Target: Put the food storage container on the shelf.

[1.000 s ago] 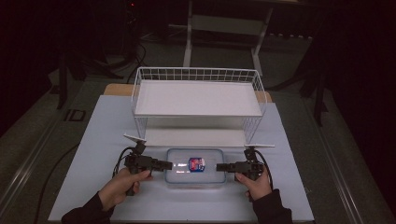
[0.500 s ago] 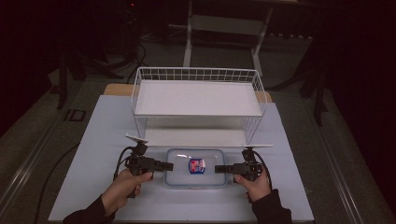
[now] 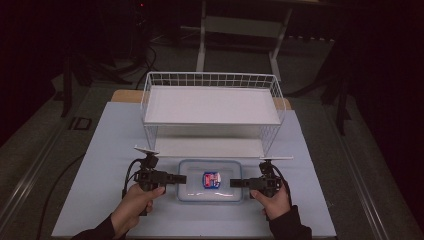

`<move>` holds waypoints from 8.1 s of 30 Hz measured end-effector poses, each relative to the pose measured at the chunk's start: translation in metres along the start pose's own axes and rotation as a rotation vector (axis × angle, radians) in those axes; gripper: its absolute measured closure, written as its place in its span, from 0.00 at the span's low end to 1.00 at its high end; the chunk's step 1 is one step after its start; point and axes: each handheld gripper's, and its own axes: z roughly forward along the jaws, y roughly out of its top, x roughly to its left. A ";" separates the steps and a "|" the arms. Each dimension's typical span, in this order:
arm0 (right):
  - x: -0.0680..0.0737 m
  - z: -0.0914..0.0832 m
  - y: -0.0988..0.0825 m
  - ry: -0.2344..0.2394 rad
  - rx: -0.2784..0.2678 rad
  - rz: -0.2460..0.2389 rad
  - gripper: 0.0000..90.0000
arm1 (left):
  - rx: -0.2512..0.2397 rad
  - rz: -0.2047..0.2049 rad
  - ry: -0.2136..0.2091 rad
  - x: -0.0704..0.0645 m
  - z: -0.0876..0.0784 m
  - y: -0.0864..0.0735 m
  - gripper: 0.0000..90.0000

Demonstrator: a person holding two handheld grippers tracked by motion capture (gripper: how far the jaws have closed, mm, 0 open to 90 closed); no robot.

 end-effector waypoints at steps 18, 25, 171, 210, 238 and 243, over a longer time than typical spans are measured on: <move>0.013 -0.013 0.020 -0.031 -0.071 -0.074 0.39 | -0.086 0.113 0.029 -0.024 -0.012 0.018 0.58; 0.023 -0.018 0.043 -0.048 -0.127 -0.122 0.39 | -0.155 0.129 0.019 -0.025 -0.018 0.031 0.58; 0.037 0.089 0.056 -0.297 -0.251 -0.402 1.00 | -0.372 0.479 0.180 0.004 -0.011 -0.026 0.00; 0.044 0.070 0.049 -0.240 -0.294 -0.441 0.48 | -0.353 0.531 0.154 -0.008 -0.008 -0.030 0.00; 0.029 -0.001 0.002 -0.139 -0.314 -0.474 0.16 | -0.297 0.646 0.067 -0.026 -0.032 -0.038 0.00; 0.022 -0.018 -0.012 -0.142 -0.333 -0.465 0.16 | -0.297 0.668 0.056 -0.021 -0.037 -0.044 0.00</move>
